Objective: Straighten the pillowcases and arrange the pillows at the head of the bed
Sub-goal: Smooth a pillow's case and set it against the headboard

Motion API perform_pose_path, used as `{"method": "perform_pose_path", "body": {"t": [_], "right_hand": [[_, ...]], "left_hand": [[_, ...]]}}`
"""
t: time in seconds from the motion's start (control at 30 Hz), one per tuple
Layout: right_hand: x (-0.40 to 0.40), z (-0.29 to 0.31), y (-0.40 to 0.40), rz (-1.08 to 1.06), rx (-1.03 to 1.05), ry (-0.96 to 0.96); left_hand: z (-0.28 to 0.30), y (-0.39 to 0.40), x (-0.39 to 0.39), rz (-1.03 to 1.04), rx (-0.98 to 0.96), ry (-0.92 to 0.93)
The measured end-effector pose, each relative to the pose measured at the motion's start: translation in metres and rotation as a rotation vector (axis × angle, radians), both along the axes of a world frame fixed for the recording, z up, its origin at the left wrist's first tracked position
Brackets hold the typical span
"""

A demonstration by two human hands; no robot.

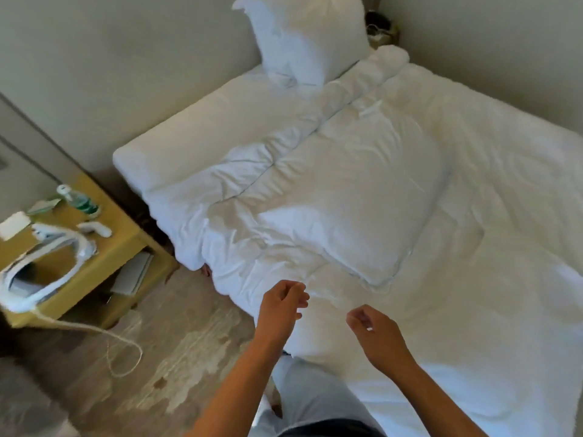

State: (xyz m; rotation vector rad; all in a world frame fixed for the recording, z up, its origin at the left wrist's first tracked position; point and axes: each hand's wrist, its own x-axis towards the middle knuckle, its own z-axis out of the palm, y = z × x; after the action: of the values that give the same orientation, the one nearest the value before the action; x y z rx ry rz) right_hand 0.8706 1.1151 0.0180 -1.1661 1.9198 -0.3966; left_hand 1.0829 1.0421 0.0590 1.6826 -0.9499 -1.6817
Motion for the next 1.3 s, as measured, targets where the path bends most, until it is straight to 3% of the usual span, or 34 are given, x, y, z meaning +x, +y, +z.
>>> {"method": "perform_pose_path", "body": {"t": [0.43, 0.63, 0.93, 1.13, 1.3], "right_hand": [[-0.046, -0.064, -0.307, -0.081, -0.03, 0.182], [-0.077, -0.108, -0.398, -0.062, 0.159, 0.332], [-0.082, -0.175, -0.433, -0.028, 0.248, 0.403], [-0.09, -0.203, -0.451, -0.018, 0.259, 0.418], [-0.09, -0.222, -0.456, -0.023, 0.235, 0.44]], "left_hand": [[-0.043, -0.344, -0.09, -0.063, -0.012, -0.104], [-0.117, -0.462, -0.145, -0.151, -0.032, -0.267], [-0.251, -0.541, -0.171, -0.602, -0.099, -0.657], [-0.296, -0.563, -0.164, -0.652, 0.044, -0.693], [-0.318, -0.563, -0.162, -0.584, 0.057, -0.581]]}}
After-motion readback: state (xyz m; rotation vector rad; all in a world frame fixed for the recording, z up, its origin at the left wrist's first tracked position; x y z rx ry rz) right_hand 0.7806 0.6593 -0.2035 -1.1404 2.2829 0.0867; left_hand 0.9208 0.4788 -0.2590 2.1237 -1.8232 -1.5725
